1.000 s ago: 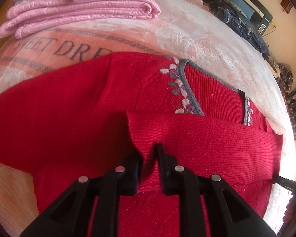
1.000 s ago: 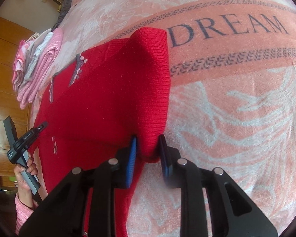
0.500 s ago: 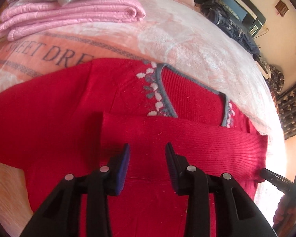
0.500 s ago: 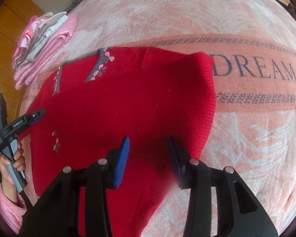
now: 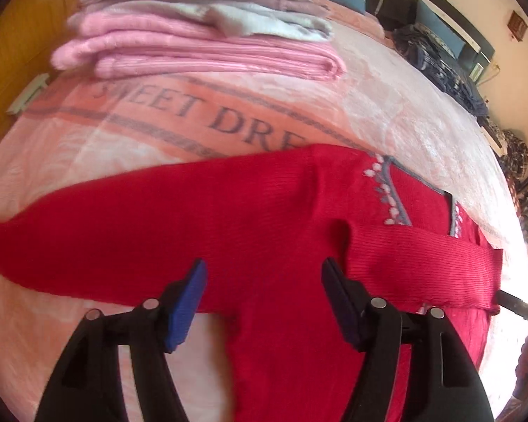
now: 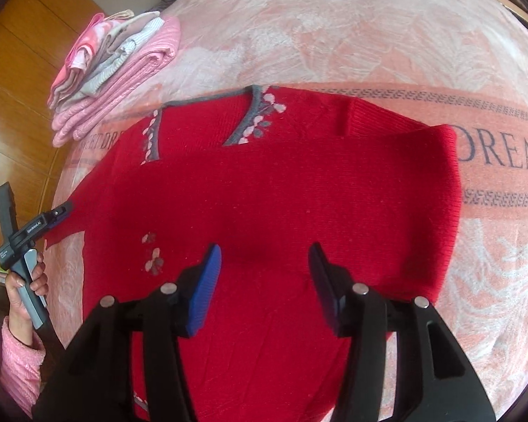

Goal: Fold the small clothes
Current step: 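Grasp the sweater's side edge with the left tool and fold it inward, then grasp the other sleeve cuff with the left tool and lay it across the body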

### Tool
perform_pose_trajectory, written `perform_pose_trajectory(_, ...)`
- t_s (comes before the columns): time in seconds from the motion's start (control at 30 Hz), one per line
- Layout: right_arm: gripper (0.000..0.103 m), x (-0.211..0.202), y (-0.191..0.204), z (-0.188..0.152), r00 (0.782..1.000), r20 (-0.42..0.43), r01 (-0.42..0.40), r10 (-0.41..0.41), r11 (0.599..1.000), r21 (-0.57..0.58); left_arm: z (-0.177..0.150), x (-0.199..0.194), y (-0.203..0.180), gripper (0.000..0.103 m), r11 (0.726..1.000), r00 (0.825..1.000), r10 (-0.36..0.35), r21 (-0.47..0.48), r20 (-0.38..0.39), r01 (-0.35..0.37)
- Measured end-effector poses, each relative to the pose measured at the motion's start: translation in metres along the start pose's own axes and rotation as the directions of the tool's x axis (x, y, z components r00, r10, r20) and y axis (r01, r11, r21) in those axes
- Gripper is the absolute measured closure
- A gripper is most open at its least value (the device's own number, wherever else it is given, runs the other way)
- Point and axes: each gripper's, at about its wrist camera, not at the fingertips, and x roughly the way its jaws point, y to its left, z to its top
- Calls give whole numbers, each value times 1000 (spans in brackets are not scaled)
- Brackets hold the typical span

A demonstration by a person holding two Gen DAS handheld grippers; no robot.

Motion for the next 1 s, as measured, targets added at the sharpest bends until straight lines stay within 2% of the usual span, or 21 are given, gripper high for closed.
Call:
perform_pose_trajectory(0.07, 51, 9, 10, -2, 1000, -21, 5, -5, 1000, -20, -5, -15, 58, 35, 994, 998, 63, -92, 8, -62)
perform_pose_trajectory(0.13, 51, 16, 14, -4, 999, -38, 7, -8, 1000, -24, -14, -29, 116, 35, 972, 994, 113, -210, 11, -108)
perform_pose_trajectory(0.23, 51, 28, 16, -3, 998, -52, 20, -20, 1000, -7, -26, -38, 192, 36, 919, 989, 151, -369, -1, -141)
perform_pose_trajectory(0.37, 50, 36, 20, -1, 998, -56, 30, -30, 1000, -7, -38, -47, 264, 36, 842, 981, 193, -512, -4, -167)
perform_pose_trajectory(0.53, 49, 39, 16, 1, 999, -47, 27, -27, 1000, 2, -50, -46, 334, 37, 746, 987, 158, -659, 33, -97)
perform_pose_trajectory(0.6, 49, 40, 14, 1, 999, -45, 24, -24, 1000, 11, -53, -40, 356, 37, 707, 993, 96, -707, 69, -19)
perform_pose_trajectory(0.67, 49, 42, 12, 2, 999, -41, 20, -19, 1000, 21, -55, -34, 371, 36, 671, 992, 63, -741, 111, 40)
perform_pose_trajectory(0.7, 49, 42, 12, 2, 999, -39, 19, -18, 1000, 22, -55, -33, 375, 36, 665, 989, 60, -744, 135, 61)
perform_pose_trajectory(0.8, 48, 43, 12, 2, 999, -28, 21, -20, 1000, 21, -49, -32, 385, 36, 673, 981, 64, -734, 183, 93)
perform_pose_trajectory(0.9, 45, 46, 13, 4, 1000, -19, 18, -18, 1000, 24, -47, -30, 395, 37, 660, 970, 62, -739, 236, 138)
perform_pose_trajectory(0.93, 44, 47, 14, 5, 1000, -16, 18, -18, 1000, 23, -47, -31, 397, 45, 662, 966, 77, -737, 248, 137)
perform_pose_trajectory(0.97, 42, 48, 15, 5, 1000, -14, 20, -19, 1000, 20, -47, -32, 397, 64, 671, 963, 96, -731, 253, 125)
perform_pose_trajectory(1.0, 42, 48, 16, 5, 1000, -12, 23, -23, 1000, 15, -46, -33, 397, 71, 680, 961, 100, -723, 259, 124)
